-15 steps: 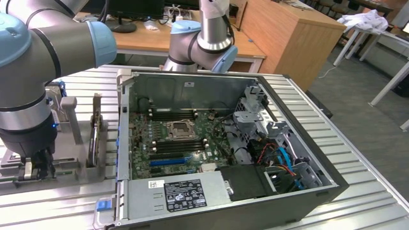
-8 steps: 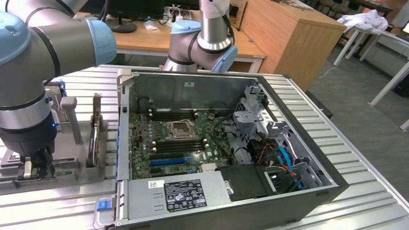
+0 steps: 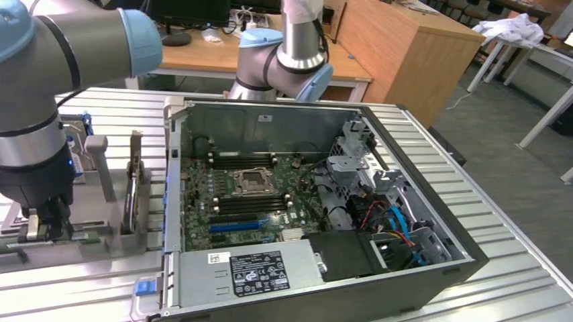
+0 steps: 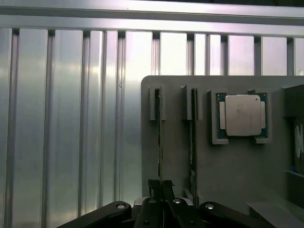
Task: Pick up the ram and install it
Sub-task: 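Pick up the ram and move it above insertion slot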
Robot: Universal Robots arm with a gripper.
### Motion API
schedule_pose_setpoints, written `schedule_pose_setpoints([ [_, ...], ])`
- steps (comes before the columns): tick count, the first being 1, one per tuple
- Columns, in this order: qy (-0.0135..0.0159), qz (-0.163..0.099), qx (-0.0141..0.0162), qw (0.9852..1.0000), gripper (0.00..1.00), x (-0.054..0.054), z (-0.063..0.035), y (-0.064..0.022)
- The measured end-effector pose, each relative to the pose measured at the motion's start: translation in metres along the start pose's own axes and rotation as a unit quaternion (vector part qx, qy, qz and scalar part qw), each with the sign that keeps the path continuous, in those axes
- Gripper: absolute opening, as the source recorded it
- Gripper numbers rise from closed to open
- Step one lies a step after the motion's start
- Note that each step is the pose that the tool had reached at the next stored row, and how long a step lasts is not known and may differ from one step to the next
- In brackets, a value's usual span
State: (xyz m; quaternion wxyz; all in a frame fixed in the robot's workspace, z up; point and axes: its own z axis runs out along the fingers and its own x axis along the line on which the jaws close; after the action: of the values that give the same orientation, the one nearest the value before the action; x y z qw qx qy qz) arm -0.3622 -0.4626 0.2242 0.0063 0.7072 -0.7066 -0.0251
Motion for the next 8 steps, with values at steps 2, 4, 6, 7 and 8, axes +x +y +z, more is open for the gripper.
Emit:
schedule_pose_setpoints([
  [2,0.0,0.0,0.0,1.0,0.12,0.0,-0.0059,0.0003],
  [4,0.0,0.0,0.0,1.0,0.12,0.0,-0.0118,0.0005],
  [6,0.0,0.0,0.0,1.0,0.12,0.0,-0.0188,0.0008],
  [7,0.0,0.0,0.0,1.0,0.12,-0.001,-0.0228,0.001],
  [8,0.0,0.0,0.0,1.0,0.12,-0.001,-0.0273,0.0012],
])
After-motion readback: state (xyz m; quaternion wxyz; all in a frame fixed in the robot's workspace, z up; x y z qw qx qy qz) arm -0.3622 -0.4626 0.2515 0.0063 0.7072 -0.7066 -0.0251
